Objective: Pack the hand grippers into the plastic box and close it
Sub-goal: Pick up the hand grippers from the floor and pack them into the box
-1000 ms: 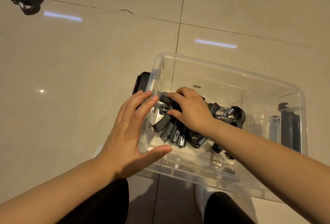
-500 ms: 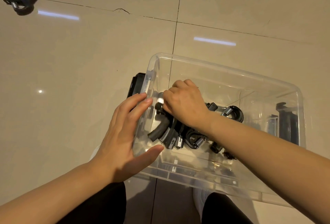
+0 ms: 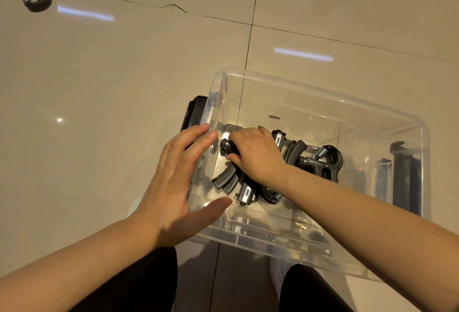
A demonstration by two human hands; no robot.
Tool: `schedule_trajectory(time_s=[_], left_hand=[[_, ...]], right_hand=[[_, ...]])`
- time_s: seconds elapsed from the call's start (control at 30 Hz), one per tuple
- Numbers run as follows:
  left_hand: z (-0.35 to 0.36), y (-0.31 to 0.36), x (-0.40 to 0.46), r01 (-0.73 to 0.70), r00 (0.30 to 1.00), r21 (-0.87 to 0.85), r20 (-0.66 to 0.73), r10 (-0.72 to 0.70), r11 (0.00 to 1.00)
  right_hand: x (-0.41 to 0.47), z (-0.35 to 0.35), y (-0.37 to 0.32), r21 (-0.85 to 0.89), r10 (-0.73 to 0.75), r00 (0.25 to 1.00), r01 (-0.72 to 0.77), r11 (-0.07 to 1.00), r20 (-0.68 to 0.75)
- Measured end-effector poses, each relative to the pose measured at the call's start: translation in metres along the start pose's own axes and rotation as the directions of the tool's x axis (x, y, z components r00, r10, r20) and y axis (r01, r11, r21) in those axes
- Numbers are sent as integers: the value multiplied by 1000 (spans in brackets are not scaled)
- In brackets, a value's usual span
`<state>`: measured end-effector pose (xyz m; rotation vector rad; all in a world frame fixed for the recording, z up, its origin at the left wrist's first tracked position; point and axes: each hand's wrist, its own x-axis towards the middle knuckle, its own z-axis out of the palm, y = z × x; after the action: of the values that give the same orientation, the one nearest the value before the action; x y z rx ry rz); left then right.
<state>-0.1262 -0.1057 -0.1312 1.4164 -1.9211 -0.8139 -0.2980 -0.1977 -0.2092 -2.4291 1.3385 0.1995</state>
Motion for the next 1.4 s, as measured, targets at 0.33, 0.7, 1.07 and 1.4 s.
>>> schedule_trajectory(time_s=[0.33,0.7,1.07,1.4], left_hand=[[2,-2,1,-7,1000,5,-19,7,1000],[1,-4,1,1,1000,20,1,-1,1000],[1,2,2,20,1000,7,7,-20,1000],[2,-1,2,29,1000,25,-6,-28,999]], right_hand=[[12,-7,9,-191,-285,954,263,945,-95],[-53,-12,49,30,-192,981,192,981,-15],[-58,2,14,-170,-514,857,513,842,40],[-3,8,4,-343,-650,759,623,703,44]])
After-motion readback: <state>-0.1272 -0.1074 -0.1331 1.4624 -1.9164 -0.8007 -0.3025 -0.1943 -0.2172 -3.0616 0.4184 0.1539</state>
